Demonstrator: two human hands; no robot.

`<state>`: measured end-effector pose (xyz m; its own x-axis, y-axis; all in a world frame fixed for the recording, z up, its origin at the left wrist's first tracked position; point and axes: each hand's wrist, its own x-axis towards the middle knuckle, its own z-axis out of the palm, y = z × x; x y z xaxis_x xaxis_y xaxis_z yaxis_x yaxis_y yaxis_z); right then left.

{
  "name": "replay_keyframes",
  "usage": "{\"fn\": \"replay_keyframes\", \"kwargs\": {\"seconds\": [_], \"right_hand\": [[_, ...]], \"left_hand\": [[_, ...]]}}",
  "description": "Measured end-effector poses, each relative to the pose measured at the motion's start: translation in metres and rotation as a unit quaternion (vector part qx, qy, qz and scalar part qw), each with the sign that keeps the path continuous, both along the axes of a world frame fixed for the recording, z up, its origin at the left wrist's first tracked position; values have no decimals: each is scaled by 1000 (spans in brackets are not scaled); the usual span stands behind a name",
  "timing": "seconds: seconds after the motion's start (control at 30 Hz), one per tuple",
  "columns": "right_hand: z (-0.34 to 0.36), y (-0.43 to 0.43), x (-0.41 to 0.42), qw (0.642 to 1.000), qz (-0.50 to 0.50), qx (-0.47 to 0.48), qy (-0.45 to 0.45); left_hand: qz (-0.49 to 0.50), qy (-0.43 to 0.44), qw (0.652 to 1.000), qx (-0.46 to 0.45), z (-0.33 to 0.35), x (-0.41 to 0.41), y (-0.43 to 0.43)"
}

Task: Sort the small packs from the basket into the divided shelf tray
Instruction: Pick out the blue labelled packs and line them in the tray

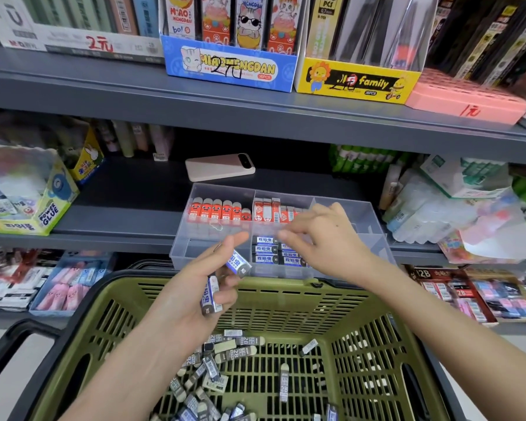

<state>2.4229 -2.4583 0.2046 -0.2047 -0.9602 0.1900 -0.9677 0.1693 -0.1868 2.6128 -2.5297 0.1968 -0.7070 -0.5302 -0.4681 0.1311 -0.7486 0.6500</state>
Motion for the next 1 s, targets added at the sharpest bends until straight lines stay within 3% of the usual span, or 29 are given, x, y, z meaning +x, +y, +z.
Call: {"fn": "replay_keyframes", "kwargs": {"seconds": [0.07,0.1,0.23,0.37,0.57,0.7,1.0], "right_hand": [[12,8,23,977,22,-72,-200],[17,11,35,971,39,-85,-221],[19,16,56,988,48,-139,-46],[33,13,17,993,-32,-86,-68],[17,-1,-32,990,-81,109,44],[-4,-7,-27,988,-60,99,101],[-24,-3,-25,988,-33,110,101]], "left_hand": [[1,0,999,-33,0,-3,0],[-1,2,999,-48,0,-5,1],[-12,8,997,-72,1,-14,5],[4,12,1000,-1,5,-17,1],[44,-13,995,87,4,-7,-8],[37,-1,992,123,3,-2,-10],[45,2,995,86,-3,-5,-10]]}}
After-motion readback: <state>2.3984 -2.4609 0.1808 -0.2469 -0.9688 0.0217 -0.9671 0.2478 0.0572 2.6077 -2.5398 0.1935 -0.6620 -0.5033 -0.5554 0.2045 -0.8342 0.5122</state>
